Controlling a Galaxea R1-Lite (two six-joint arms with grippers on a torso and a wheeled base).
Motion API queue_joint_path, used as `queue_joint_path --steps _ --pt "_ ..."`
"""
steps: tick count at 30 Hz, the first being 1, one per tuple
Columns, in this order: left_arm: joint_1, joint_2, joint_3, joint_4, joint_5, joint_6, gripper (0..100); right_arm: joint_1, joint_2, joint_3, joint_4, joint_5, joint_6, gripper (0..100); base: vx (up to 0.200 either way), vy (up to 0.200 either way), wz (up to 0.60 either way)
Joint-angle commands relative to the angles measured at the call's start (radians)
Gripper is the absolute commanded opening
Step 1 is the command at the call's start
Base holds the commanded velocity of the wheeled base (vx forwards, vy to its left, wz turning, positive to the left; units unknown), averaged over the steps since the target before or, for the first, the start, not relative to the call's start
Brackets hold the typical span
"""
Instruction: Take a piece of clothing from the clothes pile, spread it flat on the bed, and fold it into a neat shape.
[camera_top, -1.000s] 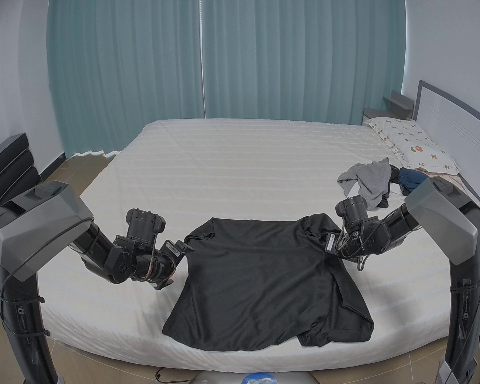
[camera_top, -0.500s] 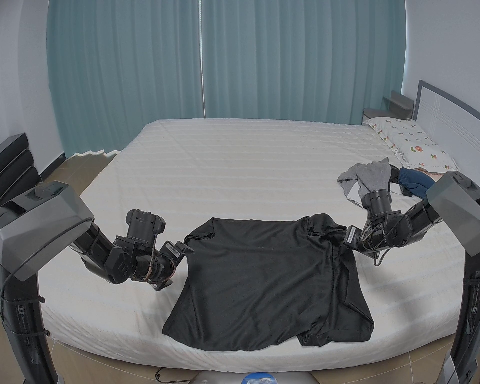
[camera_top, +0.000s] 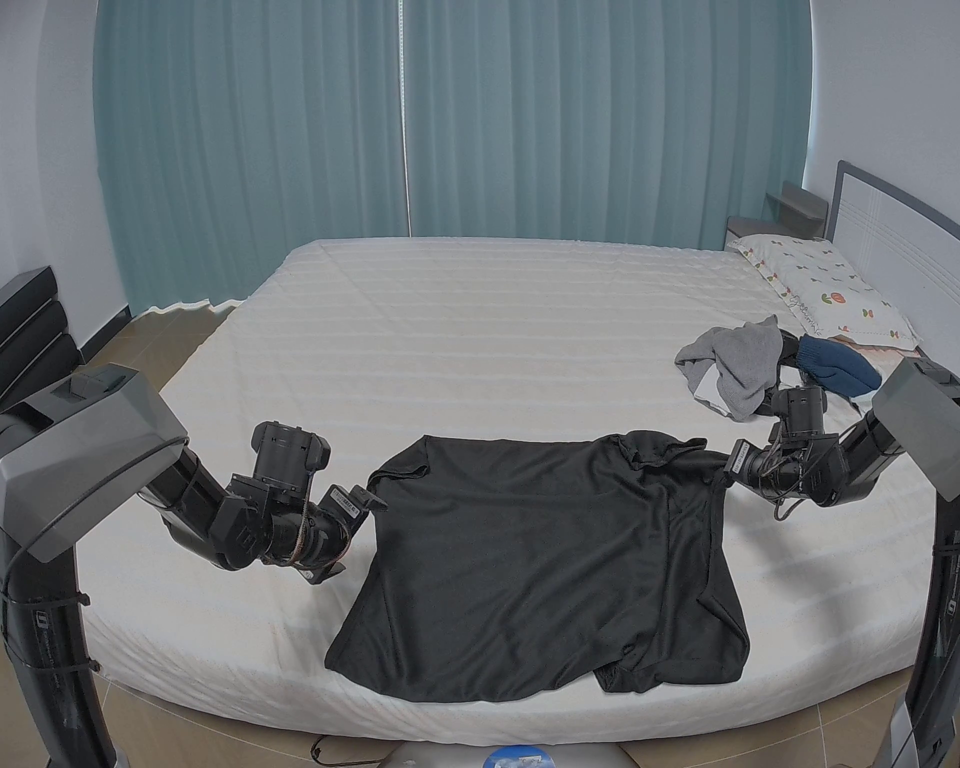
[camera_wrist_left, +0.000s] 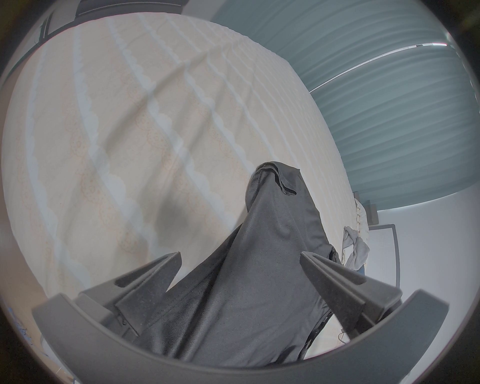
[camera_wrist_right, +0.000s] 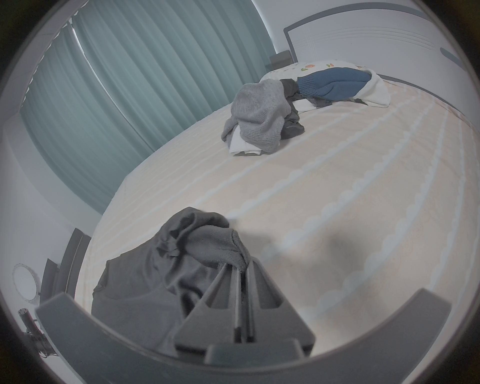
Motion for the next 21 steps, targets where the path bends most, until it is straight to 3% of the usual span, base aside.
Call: queue_joint_path --steps 1,5,6,16,21 --pt "0.000 -0.005 0.005 -0.001 0.000 0.000 100 -0.037 0.066 0.014 -0.046 0.004 -0.005 0 0.000 0.000 0.00" --pt "0.000 -0.005 0.005 -0.001 0.000 0.000 100 -0.055 0.083 -0.008 -0.077 0.007 0.004 0 0.000 0.000 0.00" --pt "0.000 -0.004 0.005 -0.001 0.000 0.000 100 -0.060 0.086 -0.012 -0.085 0.007 0.007 100 0.000 0.000 0.00" --pt "0.000 -0.005 0.005 -0.001 0.000 0.000 100 -0.084 0.071 -0.024 -0.109 0.013 0.092 100 0.000 0.000 0.00" --pt "0.000 -0.008 0.014 -0.002 0.001 0.001 100 -0.075 -0.014 0.037 -0.103 0.082 0.132 100 0.000 0.000 0.00"
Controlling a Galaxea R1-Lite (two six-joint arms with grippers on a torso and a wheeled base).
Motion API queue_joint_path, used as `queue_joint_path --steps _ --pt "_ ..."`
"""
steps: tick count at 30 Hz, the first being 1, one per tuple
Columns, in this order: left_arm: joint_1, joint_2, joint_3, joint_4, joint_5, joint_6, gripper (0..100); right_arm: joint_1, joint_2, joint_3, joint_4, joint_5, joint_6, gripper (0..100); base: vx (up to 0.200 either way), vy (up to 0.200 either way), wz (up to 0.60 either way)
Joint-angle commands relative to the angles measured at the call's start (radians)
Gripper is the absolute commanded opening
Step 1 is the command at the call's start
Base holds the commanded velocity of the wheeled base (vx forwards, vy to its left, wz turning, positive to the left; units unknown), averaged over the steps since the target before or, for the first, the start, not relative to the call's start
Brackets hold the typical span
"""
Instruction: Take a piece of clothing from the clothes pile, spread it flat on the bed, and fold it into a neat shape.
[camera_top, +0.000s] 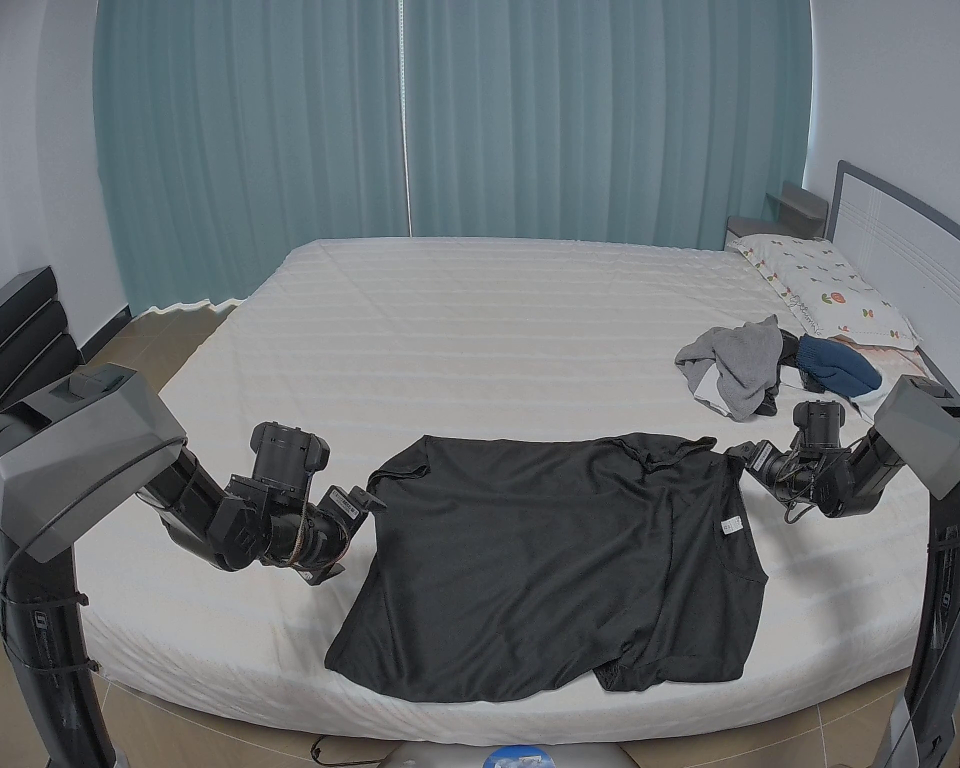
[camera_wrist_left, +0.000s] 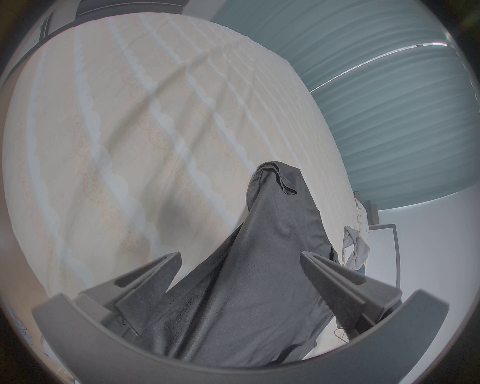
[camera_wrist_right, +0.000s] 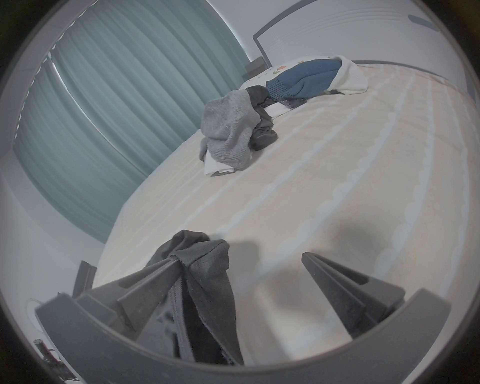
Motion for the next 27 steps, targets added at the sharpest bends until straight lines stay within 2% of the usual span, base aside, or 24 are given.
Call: queue_joint_path --steps 1,8,16,23,26,27 --pt "0.000 -0.005 0.010 -0.002 0.000 0.000 100 0.006 -0.079 0.062 0.005 0.038 0.009 100 0.000 0.000 0.00" --pt "-0.001 -0.009 0.013 0.000 -0.001 0.000 100 -0.006 -0.120 0.148 0.008 0.049 -0.039 100 0.000 0.000 0.00" --pt "-0.001 -0.026 0.031 -0.003 -0.003 0.016 100 -0.035 -0.131 0.157 -0.003 0.044 -0.025 100 0.000 0.000 0.00" --pt "-0.001 -0.031 0.036 -0.017 -0.003 0.013 100 0.052 -0.218 0.304 -0.004 0.074 0.060 100 0.000 0.000 0.00" --pt "-0.003 -0.032 0.045 -0.025 -0.003 0.013 100 0.090 -0.237 0.346 -0.023 0.075 0.081 100 -0.200 0.000 0.00" --pt "-0.011 -0.040 0.054 -0.029 -0.001 0.013 100 0.118 -0.241 0.384 -0.069 0.075 0.116 100 -0.200 0.000 0.00"
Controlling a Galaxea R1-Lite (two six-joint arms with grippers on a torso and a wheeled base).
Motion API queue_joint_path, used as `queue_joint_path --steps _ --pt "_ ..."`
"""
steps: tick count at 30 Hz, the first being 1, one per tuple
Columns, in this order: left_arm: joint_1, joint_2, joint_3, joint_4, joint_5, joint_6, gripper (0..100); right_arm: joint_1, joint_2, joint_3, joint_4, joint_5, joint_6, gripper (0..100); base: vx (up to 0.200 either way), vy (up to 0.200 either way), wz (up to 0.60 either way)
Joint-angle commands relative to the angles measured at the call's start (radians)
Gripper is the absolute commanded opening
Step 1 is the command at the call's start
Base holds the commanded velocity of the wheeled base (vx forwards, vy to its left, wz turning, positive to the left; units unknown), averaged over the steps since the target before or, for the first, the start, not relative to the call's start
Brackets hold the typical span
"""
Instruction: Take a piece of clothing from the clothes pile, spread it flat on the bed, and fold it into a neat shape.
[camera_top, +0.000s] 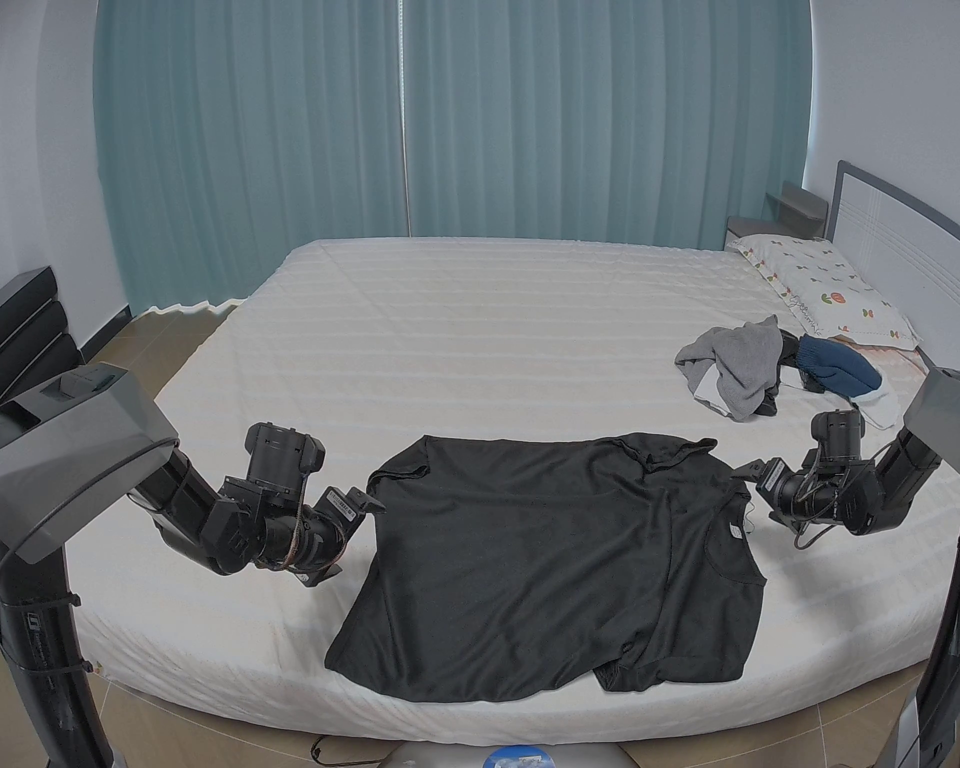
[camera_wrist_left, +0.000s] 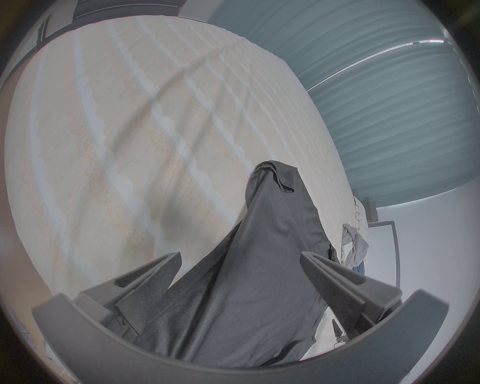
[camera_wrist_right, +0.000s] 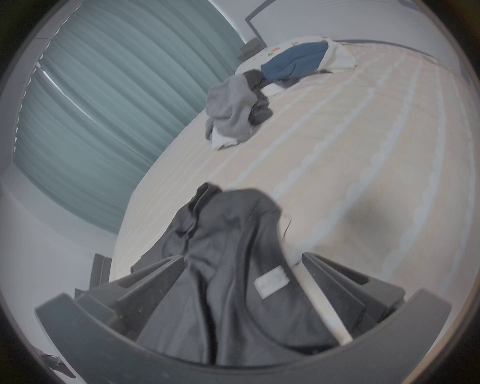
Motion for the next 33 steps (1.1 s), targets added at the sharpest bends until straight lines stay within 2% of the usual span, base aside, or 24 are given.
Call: queue_joint_path --steps 1,7,10,13,17,33 --pt "-0.008 -0.017 0.022 -0.011 0.001 -0.002 100 0.075 -0.050 0.093 -0.068 0.002 0.058 100 -0.200 0.000 0.00" --pt "-0.004 -0.038 0.031 -0.024 -0.003 -0.008 100 0.113 -0.051 0.190 -0.197 0.002 0.112 100 -0.033 0.000 0.00" --pt "-0.001 -0.050 0.059 -0.064 -0.037 -0.011 100 0.135 -0.053 0.282 -0.313 0.002 0.138 100 0.000 0.000 0.00" --pt "-0.008 -0.055 0.071 -0.077 -0.040 -0.011 100 0.138 -0.050 0.314 -0.363 0.004 0.148 100 0.000 0.000 0.00" --pt "-0.015 -0.057 0.074 -0.075 -0.039 -0.011 100 0.148 -0.067 0.345 -0.369 0.004 0.156 100 0.000 0.000 0.00" --pt "-0.030 -0.072 0.083 -0.075 -0.039 -0.013 100 0.151 -0.090 0.394 -0.369 0.007 0.159 100 0.000 -0.200 0.00"
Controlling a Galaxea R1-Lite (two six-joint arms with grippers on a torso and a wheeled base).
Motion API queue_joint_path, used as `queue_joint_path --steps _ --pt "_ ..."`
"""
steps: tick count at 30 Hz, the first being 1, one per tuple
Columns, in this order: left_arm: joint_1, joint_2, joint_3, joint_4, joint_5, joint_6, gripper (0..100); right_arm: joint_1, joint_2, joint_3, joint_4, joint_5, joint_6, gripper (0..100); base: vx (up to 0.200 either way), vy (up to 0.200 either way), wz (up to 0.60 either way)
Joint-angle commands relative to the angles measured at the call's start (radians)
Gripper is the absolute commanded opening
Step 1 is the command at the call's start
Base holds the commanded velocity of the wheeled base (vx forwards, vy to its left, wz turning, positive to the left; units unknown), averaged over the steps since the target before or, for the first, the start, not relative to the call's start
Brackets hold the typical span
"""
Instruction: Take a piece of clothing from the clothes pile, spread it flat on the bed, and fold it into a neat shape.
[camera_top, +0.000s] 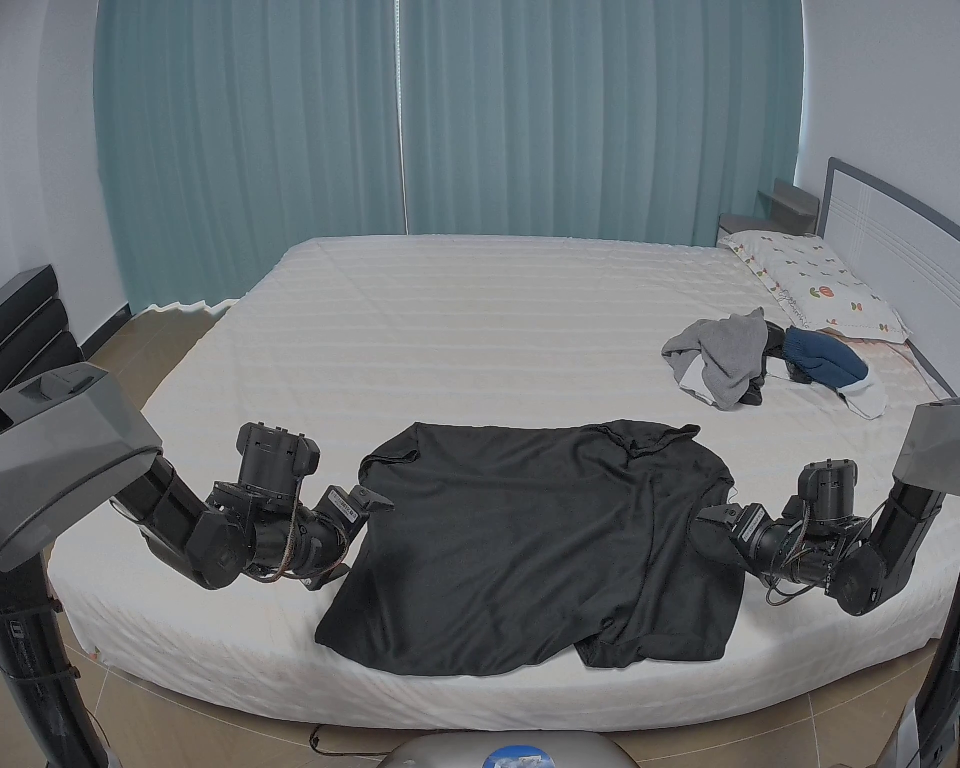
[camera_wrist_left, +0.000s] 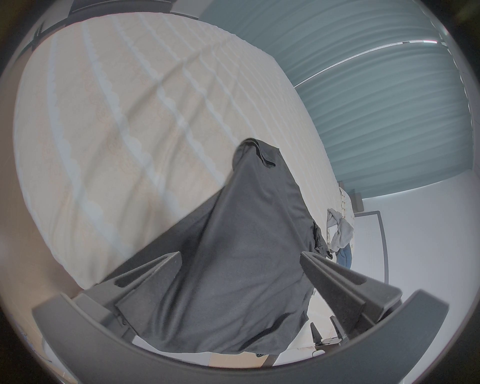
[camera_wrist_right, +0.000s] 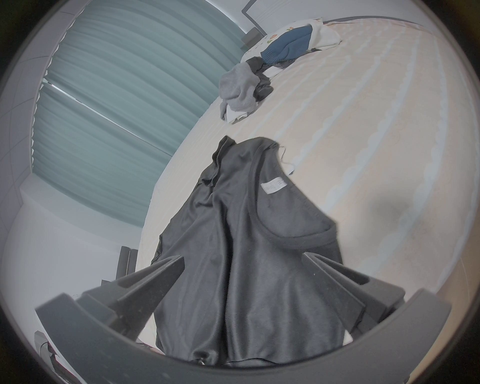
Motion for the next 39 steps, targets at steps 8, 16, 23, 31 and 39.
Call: queue_joint_path --steps 8,16,23,31,39 --pt "-0.001 -0.019 0.014 0.001 0.012 0.004 100 0.038 -0.031 0.045 -0.002 -0.002 -0.005 100 0.000 -0.025 0.00" --pt "-0.001 -0.061 0.055 0.008 0.013 0.004 100 0.087 -0.077 0.092 0.002 -0.003 -0.011 100 -0.125 0.000 0.00" --pt "0.016 -0.091 0.152 -0.003 0.015 0.015 100 0.102 -0.083 0.106 0.008 -0.003 -0.014 100 -0.200 0.000 0.00" --pt "0.067 -0.151 0.270 -0.003 0.013 0.064 100 0.121 -0.084 0.125 0.002 -0.005 -0.016 100 0.000 0.000 0.00" --pt "0.119 -0.096 0.308 -0.005 0.016 0.168 100 0.130 -0.072 0.132 0.002 -0.003 -0.020 100 0.000 0.000 0.00"
